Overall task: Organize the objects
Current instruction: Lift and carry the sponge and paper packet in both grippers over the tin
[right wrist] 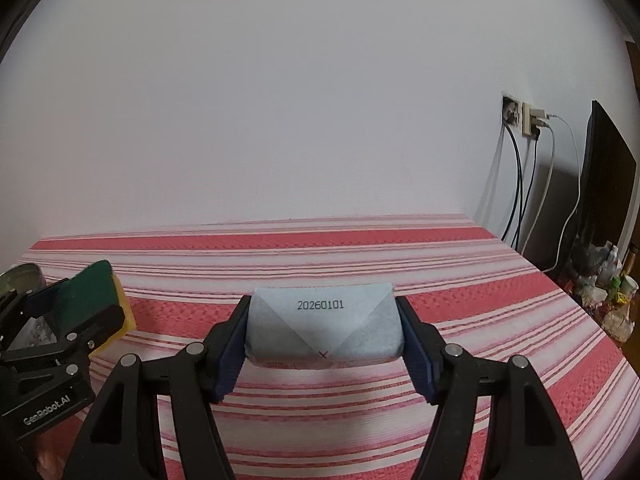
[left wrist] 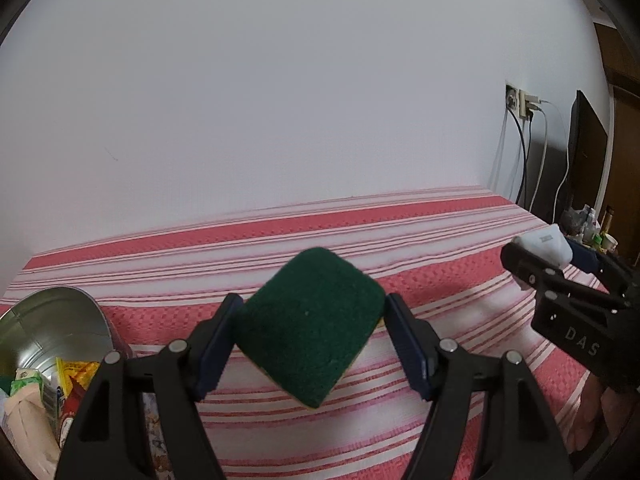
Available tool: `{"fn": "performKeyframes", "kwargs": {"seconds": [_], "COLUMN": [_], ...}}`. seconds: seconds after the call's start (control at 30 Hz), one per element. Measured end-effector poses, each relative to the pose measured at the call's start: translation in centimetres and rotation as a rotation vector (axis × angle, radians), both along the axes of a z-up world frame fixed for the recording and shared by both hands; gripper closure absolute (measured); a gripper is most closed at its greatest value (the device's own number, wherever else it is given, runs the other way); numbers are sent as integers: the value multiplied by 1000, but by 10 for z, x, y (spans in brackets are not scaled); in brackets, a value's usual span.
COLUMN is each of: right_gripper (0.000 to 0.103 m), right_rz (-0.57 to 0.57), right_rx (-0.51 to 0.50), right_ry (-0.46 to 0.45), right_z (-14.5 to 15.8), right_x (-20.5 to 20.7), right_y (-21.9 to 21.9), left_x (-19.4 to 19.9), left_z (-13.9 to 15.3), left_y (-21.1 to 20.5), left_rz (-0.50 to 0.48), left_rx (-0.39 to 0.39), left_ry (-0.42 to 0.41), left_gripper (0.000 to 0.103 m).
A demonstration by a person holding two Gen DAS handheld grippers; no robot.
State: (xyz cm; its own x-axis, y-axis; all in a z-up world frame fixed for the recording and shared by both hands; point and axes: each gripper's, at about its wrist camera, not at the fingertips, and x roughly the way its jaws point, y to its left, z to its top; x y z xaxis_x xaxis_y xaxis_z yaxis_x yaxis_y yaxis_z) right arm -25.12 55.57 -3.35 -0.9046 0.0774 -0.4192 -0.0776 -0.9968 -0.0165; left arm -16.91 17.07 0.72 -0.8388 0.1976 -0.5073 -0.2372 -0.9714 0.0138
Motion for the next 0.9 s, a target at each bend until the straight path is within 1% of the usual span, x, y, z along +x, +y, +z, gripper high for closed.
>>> {"fn": "performKeyframes", "kwargs": {"seconds": [0.27,0.33,0.47,0.63,0.8,0.9], "right_gripper": [33,33,33,33,33,33], "right_rz": [8,9,11,18,24,27], "right_rx": [-12,-15,-16,-6,-13,-16], "right_ry": [25,35,52,71,81,89], "right_z": [1,2,3,3,4,5], "right_x": [5,7,12,19,21,23], "right_y": [0,1,1,-7,-8,-7], "left_x": [9,6,8,15,21,21], "left_z": [0,-1,0,1,1,1], "left_y": [-2,4,3,0,-1,-4], "left_rz": [3,2,8,15,27,36], "left_rx": [-6,-8,-10,-11,4,20], "left_ry": [13,20,29,43,61,58], "left_gripper": [31,31,31,31,31,31]}}
